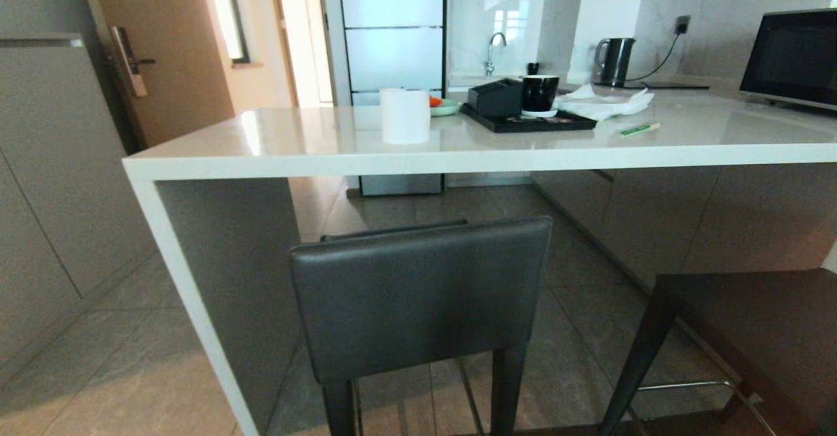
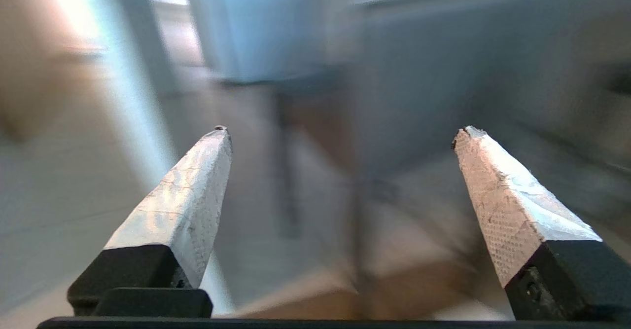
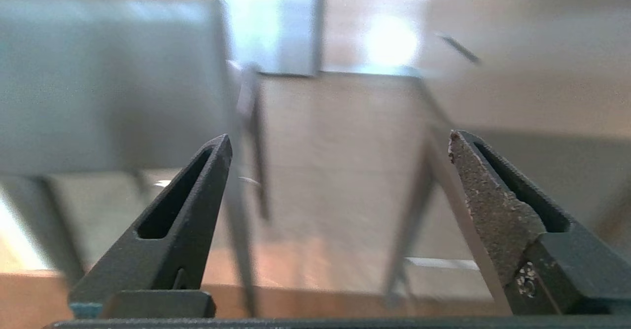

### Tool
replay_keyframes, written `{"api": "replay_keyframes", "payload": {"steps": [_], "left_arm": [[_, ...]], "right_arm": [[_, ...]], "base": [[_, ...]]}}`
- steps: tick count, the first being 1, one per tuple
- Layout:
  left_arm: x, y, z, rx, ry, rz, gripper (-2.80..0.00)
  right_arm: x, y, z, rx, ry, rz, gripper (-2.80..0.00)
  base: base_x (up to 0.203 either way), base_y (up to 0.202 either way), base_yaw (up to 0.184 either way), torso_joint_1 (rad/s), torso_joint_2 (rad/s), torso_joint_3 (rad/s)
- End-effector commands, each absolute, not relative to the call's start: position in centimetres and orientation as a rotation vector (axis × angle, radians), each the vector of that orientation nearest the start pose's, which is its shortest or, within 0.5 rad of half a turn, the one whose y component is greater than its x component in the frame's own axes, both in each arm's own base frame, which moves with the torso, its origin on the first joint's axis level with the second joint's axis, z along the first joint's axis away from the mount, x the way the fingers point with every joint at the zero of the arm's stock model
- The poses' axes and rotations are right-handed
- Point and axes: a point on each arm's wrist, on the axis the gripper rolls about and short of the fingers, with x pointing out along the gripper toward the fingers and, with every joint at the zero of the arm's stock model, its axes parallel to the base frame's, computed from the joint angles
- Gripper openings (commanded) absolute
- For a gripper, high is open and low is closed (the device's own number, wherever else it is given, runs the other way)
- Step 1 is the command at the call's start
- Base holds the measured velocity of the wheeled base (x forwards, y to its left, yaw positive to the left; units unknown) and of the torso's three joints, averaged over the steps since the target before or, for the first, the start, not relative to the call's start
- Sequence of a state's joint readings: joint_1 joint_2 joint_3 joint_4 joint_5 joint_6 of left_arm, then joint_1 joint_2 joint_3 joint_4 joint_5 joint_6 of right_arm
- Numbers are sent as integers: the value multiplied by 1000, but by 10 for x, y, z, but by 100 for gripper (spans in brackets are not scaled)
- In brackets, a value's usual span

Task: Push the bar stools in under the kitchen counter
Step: Pull the gray chair out from under the dining table

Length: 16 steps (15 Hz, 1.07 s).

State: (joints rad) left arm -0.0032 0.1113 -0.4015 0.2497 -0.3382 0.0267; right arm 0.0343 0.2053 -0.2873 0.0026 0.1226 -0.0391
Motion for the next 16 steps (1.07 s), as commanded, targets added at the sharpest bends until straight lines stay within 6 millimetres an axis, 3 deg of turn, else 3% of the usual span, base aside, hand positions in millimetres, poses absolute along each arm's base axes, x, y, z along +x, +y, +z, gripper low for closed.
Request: {"api": "replay_keyframes", "payload": {"steps": [1, 5, 6, 8, 11, 14, 16], "left_arm": [[-43, -10, 186, -10, 94, -513, 0], [13, -14, 239, -198, 172, -710, 0], [32, -18, 256, -316, 156, -738, 0], [71, -25, 272, -426, 147, -768, 0], [118, -30, 247, -376, 241, -738, 0], [155, -9, 219, -225, 210, -619, 0], [174, 12, 199, -204, 216, -541, 0]], "right_arm": [[1, 3, 194, -18, -15, 219, 0], [51, 10, 258, 145, 5, 278, 0], [63, 12, 269, 204, 18, 304, 0], [79, 18, 270, 291, 90, 424, 0], [110, 23, 260, 305, 162, 453, 0], [151, 14, 255, 309, 152, 406, 0], [166, 5, 240, 331, 218, 474, 0]], "base": [[0, 0, 0, 0, 0, 0], [0, 0, 0, 0, 0, 0], [0, 0, 0, 0, 0, 0], [0, 0, 0, 0, 0, 0], [0, 0, 0, 0, 0, 0], [0, 0, 0, 0, 0, 0], [0, 0, 0, 0, 0, 0]]}}
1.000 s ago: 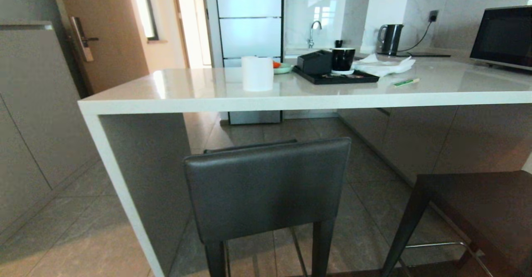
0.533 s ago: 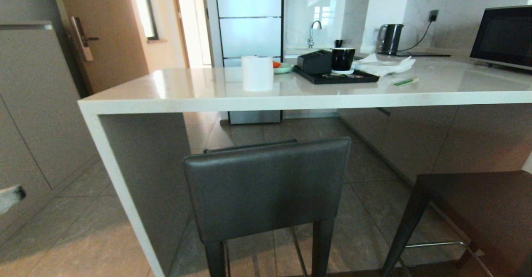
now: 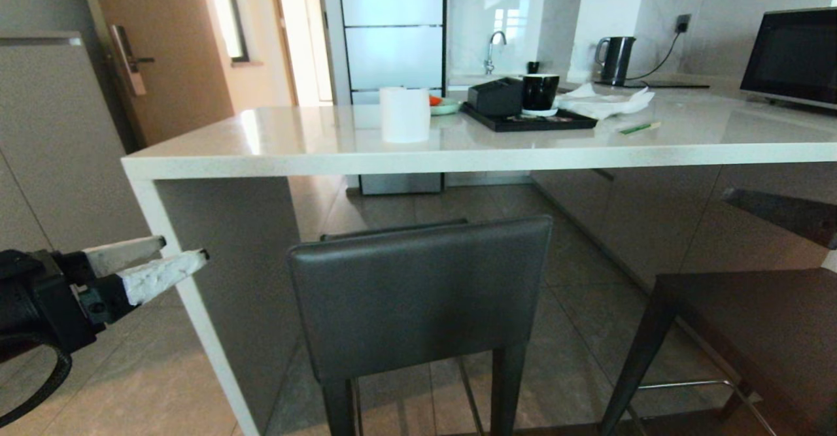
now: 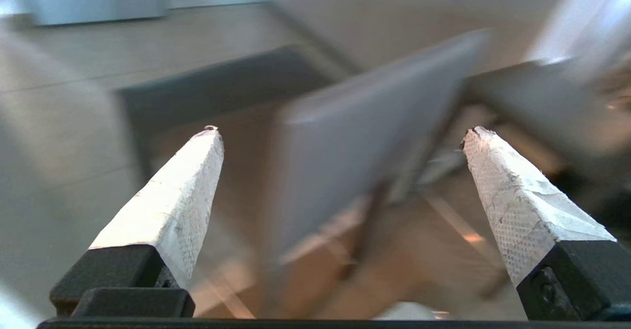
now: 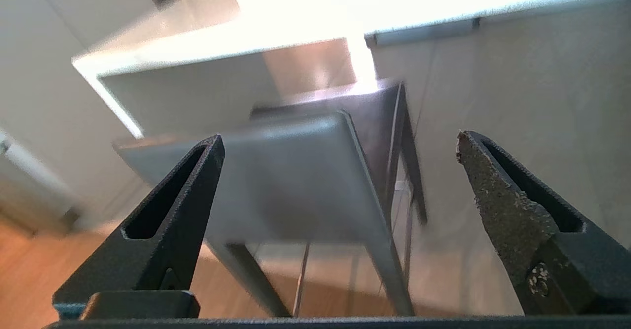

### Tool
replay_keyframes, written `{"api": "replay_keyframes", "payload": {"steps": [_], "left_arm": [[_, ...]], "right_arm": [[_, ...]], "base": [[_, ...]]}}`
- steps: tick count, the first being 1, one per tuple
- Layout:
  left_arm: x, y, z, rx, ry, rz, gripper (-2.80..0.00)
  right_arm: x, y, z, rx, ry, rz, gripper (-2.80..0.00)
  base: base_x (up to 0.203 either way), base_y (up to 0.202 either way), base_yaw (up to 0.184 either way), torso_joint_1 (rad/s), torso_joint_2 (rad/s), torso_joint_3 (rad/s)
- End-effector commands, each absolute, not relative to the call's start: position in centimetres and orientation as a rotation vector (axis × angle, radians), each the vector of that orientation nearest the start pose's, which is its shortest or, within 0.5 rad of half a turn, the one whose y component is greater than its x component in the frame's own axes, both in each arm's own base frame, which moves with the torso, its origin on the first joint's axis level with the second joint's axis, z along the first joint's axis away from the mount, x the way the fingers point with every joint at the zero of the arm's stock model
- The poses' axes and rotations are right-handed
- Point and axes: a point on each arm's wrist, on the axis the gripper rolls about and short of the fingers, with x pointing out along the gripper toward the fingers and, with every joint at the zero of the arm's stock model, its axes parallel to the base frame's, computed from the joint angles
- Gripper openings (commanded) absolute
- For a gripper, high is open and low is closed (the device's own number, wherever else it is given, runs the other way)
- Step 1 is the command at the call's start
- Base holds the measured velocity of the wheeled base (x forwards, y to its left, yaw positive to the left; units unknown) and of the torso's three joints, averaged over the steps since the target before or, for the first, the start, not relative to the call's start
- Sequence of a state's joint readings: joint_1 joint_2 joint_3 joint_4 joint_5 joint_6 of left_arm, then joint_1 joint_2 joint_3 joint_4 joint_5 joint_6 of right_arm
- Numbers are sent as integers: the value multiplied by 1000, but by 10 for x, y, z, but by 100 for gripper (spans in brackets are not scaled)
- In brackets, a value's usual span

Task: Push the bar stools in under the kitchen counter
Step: Pull the gray chair out from under the dining table

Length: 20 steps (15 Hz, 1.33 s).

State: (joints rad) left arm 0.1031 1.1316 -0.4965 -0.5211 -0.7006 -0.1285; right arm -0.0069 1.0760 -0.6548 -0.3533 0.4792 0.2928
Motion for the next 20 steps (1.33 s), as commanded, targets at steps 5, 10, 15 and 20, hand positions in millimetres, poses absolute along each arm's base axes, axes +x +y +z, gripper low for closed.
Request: {"api": "replay_keyframes", "payload": {"steps": [5, 10, 15, 20], "left_arm": [[208, 45, 133, -161, 324, -555, 0], [256, 36, 78, -149, 332, -678, 0], [294, 36, 13, -129, 286, -720, 0], [321, 33, 7, -103, 231, -781, 0]], "right_arm": [[178, 9, 195, 342, 344, 730, 0], [215, 20, 170, 355, 380, 861, 0], [283, 23, 120, 286, 263, 890, 0], [333, 22, 86, 166, 133, 994, 0]], "base": [[0, 0, 0, 0, 0, 0], [0, 0, 0, 0, 0, 0], [0, 0, 0, 0, 0, 0], [0, 0, 0, 0, 0, 0]]}}
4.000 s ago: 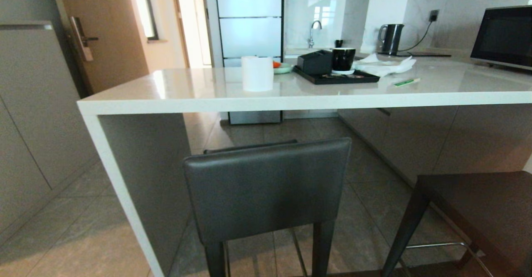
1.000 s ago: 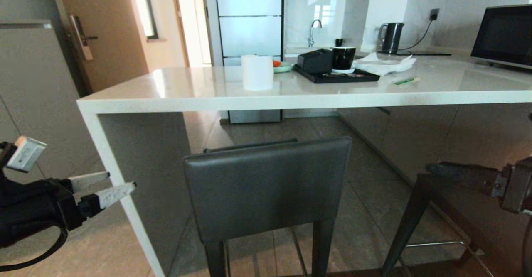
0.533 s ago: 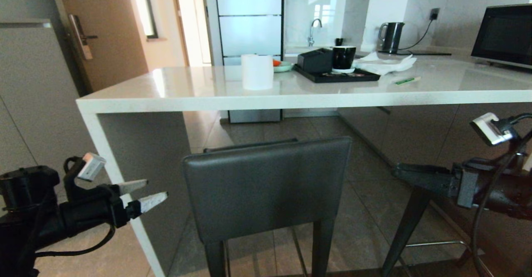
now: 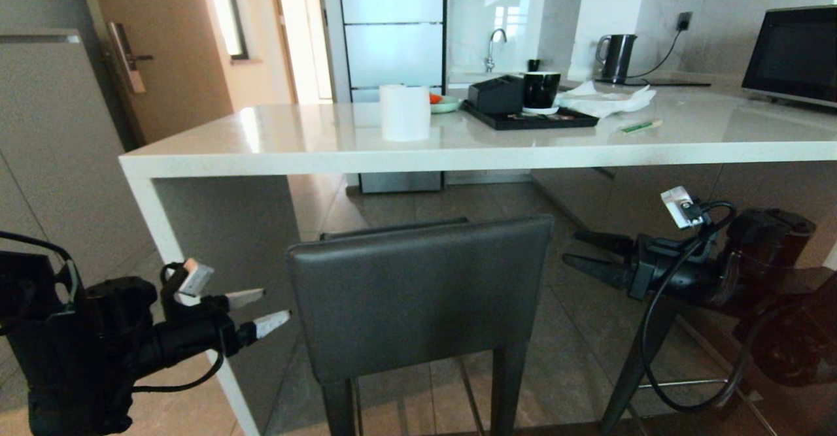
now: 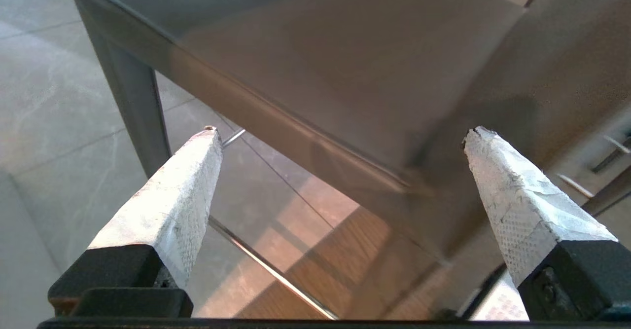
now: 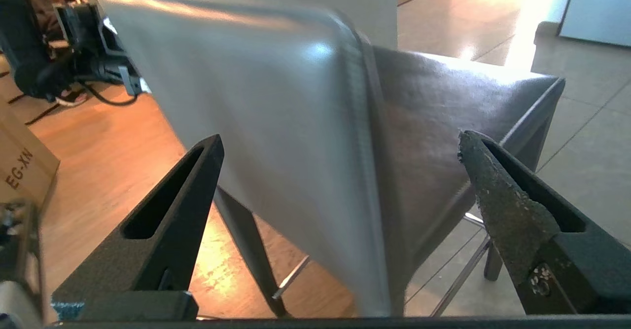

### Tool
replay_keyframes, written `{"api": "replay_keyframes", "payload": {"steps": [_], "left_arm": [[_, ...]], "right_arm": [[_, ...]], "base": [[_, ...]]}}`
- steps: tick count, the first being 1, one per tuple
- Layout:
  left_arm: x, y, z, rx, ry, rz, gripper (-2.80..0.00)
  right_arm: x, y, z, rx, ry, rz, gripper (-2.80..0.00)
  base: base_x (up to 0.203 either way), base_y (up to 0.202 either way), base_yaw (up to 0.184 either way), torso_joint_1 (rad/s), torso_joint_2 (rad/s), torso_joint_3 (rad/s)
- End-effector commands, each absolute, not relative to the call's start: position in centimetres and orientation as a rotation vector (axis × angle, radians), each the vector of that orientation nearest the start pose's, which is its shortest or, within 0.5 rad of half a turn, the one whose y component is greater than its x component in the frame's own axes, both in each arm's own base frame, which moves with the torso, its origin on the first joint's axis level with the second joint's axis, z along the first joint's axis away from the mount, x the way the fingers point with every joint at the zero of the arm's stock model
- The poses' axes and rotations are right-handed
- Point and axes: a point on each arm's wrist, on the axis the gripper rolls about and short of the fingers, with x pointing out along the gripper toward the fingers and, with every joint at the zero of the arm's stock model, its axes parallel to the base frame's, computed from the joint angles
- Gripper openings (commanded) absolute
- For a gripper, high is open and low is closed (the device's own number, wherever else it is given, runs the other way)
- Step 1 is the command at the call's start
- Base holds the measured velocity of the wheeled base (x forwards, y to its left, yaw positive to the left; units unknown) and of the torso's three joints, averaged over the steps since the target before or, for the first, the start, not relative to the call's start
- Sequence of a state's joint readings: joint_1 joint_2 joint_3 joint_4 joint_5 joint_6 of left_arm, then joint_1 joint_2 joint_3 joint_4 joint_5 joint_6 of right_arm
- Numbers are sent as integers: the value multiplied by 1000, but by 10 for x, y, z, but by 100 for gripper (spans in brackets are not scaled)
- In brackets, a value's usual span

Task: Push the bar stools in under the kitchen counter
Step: Pull the gray chair out from under the dining table

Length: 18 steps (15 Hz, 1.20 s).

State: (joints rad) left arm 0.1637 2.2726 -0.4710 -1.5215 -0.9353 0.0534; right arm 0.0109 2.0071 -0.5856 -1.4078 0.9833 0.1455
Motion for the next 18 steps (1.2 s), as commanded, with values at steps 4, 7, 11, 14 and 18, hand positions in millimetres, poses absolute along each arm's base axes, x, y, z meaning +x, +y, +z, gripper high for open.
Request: {"api": "replay_keyframes", "payload": {"steps": [4, 7, 11, 14, 18], "left_arm": [[342, 20, 11, -89, 183, -832, 0], [357, 14, 9, -84, 159, -850, 0], [365, 14, -1, -85, 163, -857, 0], [360, 7, 5, -85, 155, -925, 0], [359, -18, 21, -69, 125, -1016, 0]], "right_arm": [[357, 25, 74, 151, 115, 1017, 0], [377, 36, 67, 133, 89, 1060, 0], [396, 51, 47, 133, 96, 1098, 0], [406, 57, 46, 114, 70, 1170, 0], [401, 71, 51, 104, 61, 1225, 0]], "base": [[0, 0, 0, 0, 0, 0], [0, 0, 0, 0, 0, 0], [0, 0, 0, 0, 0, 0], [0, 0, 0, 0, 0, 0], [0, 0, 0, 0, 0, 0]]}}
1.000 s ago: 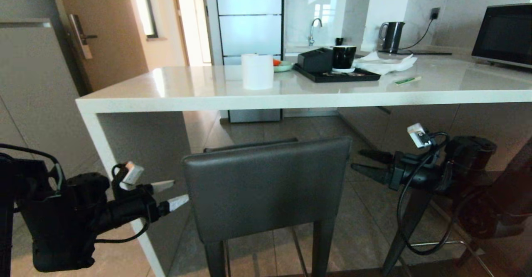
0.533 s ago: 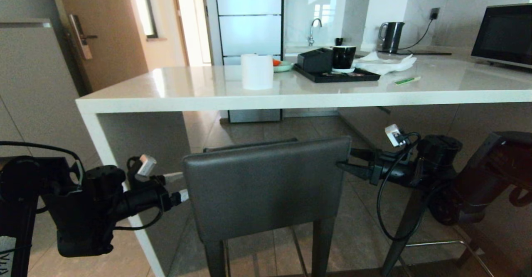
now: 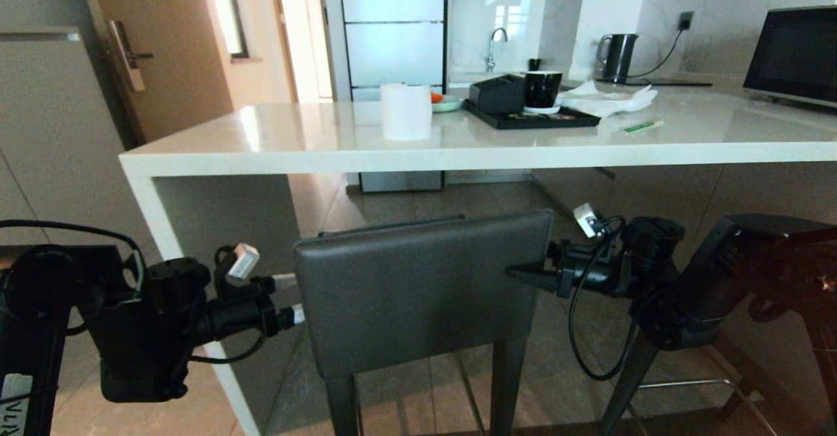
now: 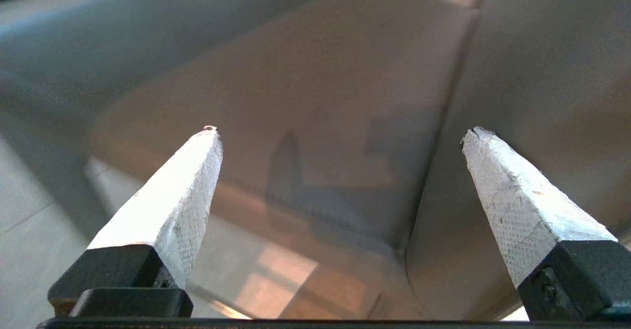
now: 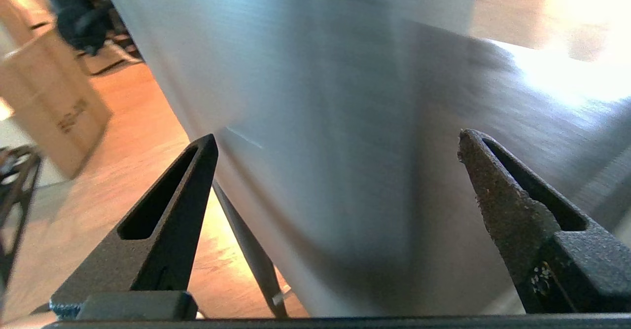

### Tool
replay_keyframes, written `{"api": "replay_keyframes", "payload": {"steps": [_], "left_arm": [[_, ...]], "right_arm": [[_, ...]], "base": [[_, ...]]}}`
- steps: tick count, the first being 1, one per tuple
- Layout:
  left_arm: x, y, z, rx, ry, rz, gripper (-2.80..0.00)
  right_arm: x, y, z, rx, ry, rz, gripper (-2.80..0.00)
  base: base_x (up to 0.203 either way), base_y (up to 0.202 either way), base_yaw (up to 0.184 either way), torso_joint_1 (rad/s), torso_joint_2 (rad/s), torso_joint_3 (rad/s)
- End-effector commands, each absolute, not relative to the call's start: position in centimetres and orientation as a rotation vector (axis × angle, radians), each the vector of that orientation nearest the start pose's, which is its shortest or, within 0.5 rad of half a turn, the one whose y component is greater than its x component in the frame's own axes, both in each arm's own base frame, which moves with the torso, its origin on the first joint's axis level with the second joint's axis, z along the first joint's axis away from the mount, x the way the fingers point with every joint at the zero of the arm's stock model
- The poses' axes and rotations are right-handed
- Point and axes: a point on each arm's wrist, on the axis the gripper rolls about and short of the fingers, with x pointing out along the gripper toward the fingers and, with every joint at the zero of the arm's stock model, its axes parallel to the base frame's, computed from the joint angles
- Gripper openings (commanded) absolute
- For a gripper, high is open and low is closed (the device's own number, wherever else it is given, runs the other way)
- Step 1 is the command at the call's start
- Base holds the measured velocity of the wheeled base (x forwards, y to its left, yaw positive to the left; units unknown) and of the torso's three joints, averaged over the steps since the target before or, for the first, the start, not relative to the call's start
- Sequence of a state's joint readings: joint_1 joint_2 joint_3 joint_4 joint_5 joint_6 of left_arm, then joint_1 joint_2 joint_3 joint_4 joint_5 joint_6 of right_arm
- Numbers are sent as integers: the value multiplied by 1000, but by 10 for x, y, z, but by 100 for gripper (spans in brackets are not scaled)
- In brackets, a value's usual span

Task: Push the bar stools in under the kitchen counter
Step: Pull the gray chair out from under the dining table

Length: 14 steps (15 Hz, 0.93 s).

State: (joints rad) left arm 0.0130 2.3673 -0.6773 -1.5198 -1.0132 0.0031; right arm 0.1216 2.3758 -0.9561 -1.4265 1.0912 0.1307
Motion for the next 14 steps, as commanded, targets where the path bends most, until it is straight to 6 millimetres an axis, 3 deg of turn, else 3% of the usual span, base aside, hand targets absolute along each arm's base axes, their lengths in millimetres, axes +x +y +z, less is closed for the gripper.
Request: {"api": "replay_keyframes", "payload": {"steps": [1, 4, 7, 12, 14], "left_arm": [[358, -22, 23, -66, 121, -1027, 0], [356, -31, 30, -65, 110, -1056, 0], [346, -35, 31, -79, 135, -1070, 0], [300, -18, 18, -155, 258, -1125, 0], [301, -8, 16, -149, 253, -1092, 0]], "right_arm": [[396, 74, 54, 97, 48, 1242, 0], [382, 84, 63, 93, 45, 1284, 0], [374, 84, 58, 100, 57, 1279, 0], [372, 100, 57, 101, 59, 1291, 0], [372, 102, 57, 103, 62, 1294, 0]], "base": [[0, 0, 0, 0, 0, 0], [0, 0, 0, 0, 0, 0], [0, 0, 0, 0, 0, 0], [0, 0, 0, 0, 0, 0], [0, 0, 0, 0, 0, 0]]}}
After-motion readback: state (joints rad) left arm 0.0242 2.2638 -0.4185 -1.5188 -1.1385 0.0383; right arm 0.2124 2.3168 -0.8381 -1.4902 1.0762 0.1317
